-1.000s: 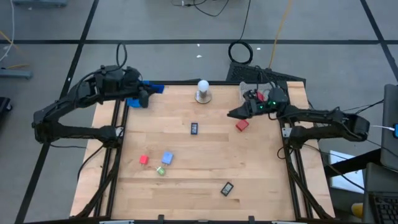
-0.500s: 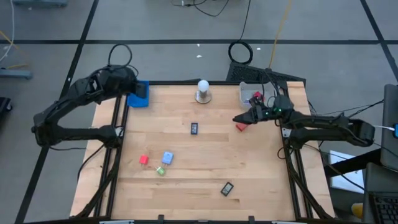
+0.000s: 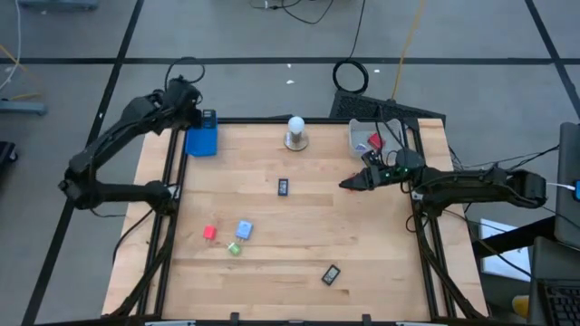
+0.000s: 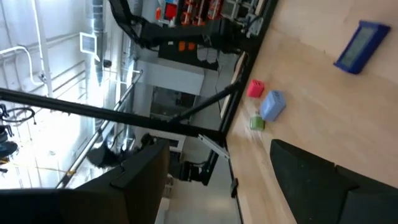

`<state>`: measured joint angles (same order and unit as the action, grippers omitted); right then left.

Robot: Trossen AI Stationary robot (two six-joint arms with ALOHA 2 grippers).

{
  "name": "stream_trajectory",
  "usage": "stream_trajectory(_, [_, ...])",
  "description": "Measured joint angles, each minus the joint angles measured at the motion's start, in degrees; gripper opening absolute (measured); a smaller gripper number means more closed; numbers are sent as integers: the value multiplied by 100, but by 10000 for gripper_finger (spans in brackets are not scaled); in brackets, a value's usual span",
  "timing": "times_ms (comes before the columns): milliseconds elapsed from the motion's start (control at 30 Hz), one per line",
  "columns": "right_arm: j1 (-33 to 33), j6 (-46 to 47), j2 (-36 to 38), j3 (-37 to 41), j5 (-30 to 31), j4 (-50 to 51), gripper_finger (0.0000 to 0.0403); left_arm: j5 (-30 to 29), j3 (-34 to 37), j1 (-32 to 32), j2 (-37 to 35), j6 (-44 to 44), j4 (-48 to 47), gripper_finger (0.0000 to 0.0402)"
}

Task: Pick & Place Office items
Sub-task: Put the bottom blue digital clock into the blue bin

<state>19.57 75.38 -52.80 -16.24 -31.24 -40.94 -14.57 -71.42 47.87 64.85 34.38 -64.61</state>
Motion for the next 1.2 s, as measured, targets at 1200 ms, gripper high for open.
stream_trajectory(1200, [-443,-110,-4,45,314,231,270,482,1029,1359,1159,-271,1697,56])
